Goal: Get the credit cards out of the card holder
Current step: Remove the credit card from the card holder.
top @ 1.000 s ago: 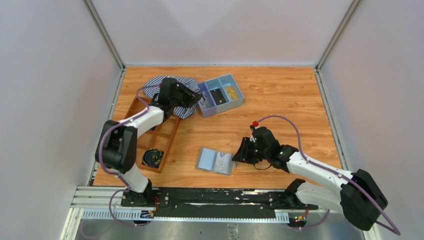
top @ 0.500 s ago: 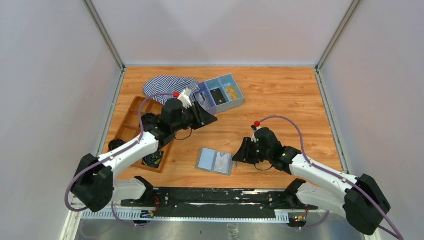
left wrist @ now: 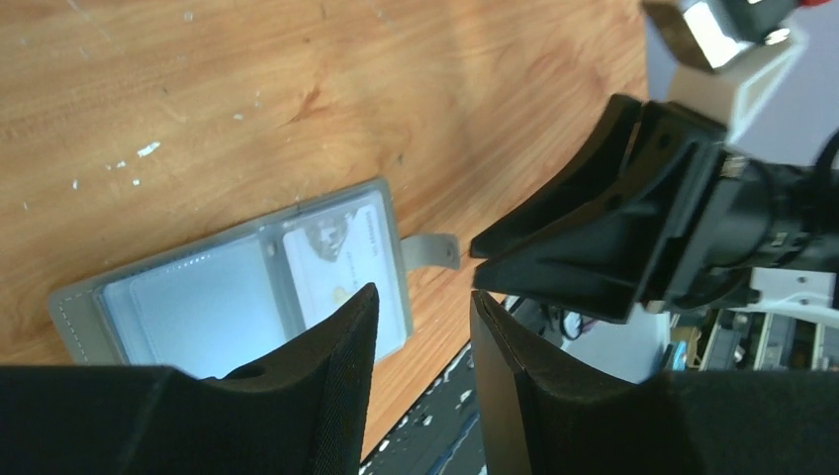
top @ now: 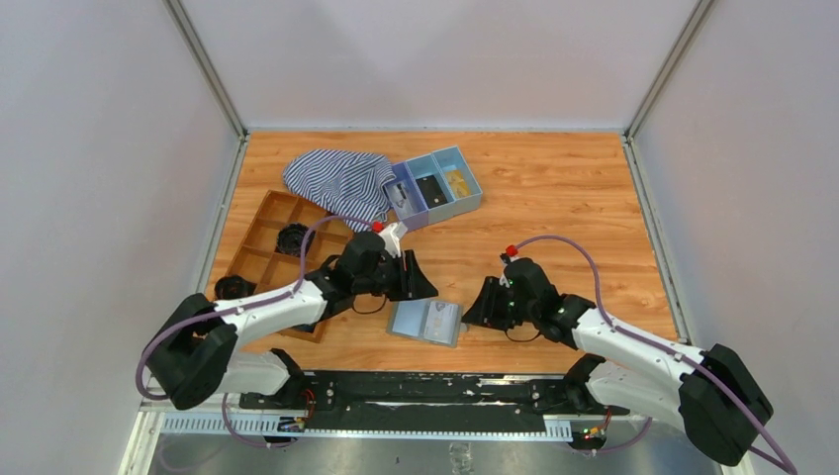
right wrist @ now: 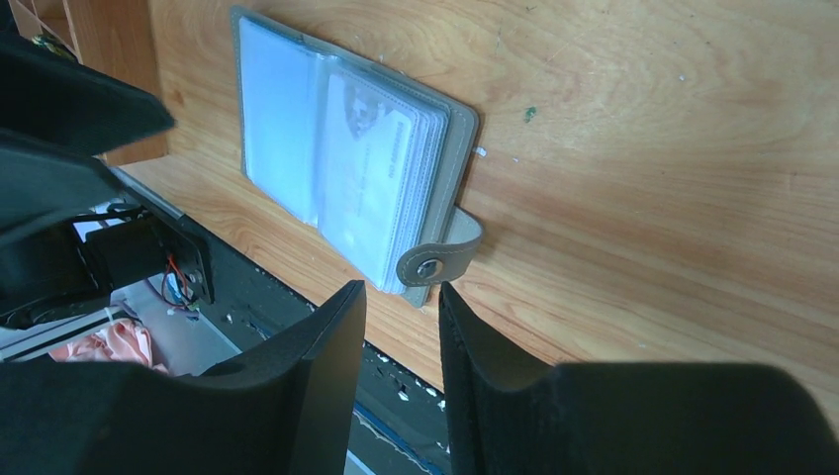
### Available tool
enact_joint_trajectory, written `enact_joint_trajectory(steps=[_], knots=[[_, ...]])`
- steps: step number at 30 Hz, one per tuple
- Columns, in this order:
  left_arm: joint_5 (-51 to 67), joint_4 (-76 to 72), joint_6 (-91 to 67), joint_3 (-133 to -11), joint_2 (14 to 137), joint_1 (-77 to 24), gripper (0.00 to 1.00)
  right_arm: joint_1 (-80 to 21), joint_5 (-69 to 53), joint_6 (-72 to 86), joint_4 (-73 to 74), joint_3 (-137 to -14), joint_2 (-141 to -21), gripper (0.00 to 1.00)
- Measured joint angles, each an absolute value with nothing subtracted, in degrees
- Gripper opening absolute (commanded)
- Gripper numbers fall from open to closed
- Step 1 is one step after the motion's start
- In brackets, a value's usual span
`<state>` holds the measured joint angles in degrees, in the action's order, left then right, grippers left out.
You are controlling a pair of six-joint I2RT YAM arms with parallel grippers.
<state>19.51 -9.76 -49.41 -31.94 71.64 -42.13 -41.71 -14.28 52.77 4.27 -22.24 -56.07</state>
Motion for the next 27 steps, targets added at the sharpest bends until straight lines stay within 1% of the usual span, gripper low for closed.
enact_joint_trajectory(steps=[15,19,27], knots=[[19.55,-9.65,-47.97,-35.18,88.75,-44.69,0.42,-41.71,-15.00,52.95,1.26,-21.32,-57.60,0.38],[20.03,-9.69,-47.92,-36.82,90.96,-44.77,0.41,-41.71,-15.20,52.95,0.78,-21.10,-58.76,0.37],[20.27,-9.72,-47.29,-37.15,91.24,-44.77,0.42,-41.71,-15.62,52.95,-0.99,-20.78,-59.20,0.36]])
